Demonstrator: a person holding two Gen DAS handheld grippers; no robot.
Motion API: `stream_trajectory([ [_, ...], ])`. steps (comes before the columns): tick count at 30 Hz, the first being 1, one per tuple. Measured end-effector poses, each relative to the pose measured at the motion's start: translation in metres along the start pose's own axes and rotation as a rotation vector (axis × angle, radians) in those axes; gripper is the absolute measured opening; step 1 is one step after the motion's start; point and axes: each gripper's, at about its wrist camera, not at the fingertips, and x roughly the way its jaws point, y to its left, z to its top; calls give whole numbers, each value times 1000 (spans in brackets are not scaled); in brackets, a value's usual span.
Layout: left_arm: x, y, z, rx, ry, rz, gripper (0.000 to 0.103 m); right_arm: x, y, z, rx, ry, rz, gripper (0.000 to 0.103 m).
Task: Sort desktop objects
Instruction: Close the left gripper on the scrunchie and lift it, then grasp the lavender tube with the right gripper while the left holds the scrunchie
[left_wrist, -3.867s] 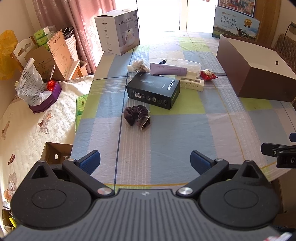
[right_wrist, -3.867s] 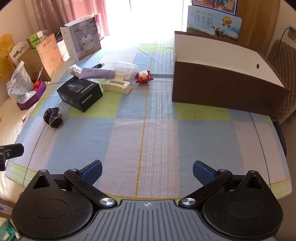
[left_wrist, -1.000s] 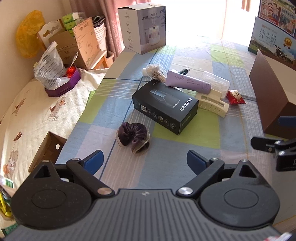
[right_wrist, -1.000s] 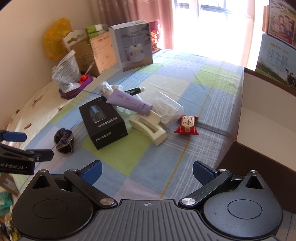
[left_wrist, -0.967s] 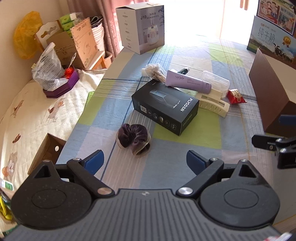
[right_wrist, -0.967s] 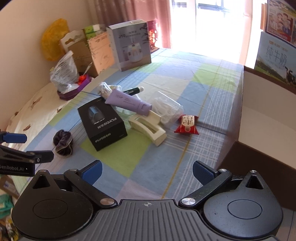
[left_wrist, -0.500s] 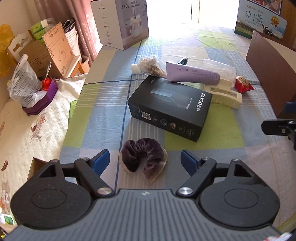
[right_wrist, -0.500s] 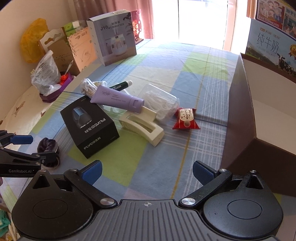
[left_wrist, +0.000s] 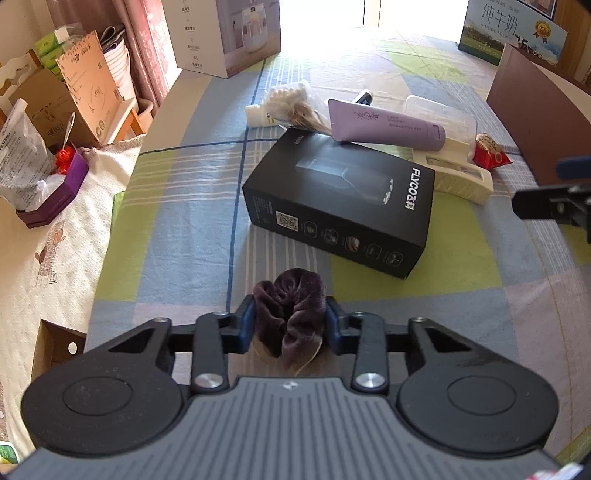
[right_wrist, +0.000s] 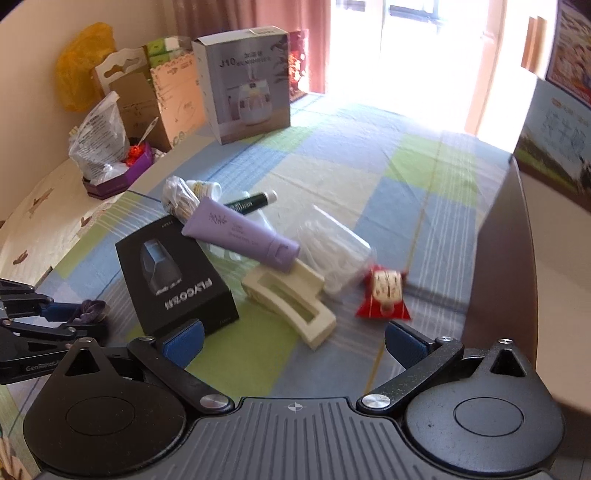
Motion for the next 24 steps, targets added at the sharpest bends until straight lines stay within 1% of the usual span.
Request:
stream_trajectory([
  [2, -3, 4, 1, -11, -3, -8, 23, 5, 0, 10, -49, -10, 22, 101],
  [4, -6, 8, 3, -25, -9, 10, 19, 12, 1, 20, -108, -12, 58, 101],
  [6, -10, 15, 7, -47, -14, 36, 19, 19, 2, 29, -164, -20, 90, 101],
  [8, -13, 25, 11, -89, -12, 45, 19, 26, 3, 37, -227, -33, 120, 101],
  [10, -15, 36, 16, -133, -8, 51, 19, 36, 4, 42, -287, -35, 132, 90],
  [11, -16, 41, 17, -152, -7, 54, 19, 43, 4, 44, -313, -23, 147, 76],
  [12, -17, 46, 19, -174, -6, 57, 19, 50, 3, 46, -327, -12, 159, 65],
  [14, -17, 53, 22, -200, -1, 62, 19, 63, 1, 50, -342, 11, 171, 64],
  [18, -15, 57, 26, -218, 5, 76, 19, 75, 3, 53, -406, 18, 220, 64],
  [20, -14, 56, 27, -219, 8, 74, 19, 80, 8, 54, -446, 18, 229, 63],
  [22, -13, 54, 28, -216, 12, 74, 19, 87, 13, 53, -482, 20, 237, 61],
  [24, -11, 52, 29, -215, 18, 74, 19, 94, 16, 53, -515, 20, 248, 54],
])
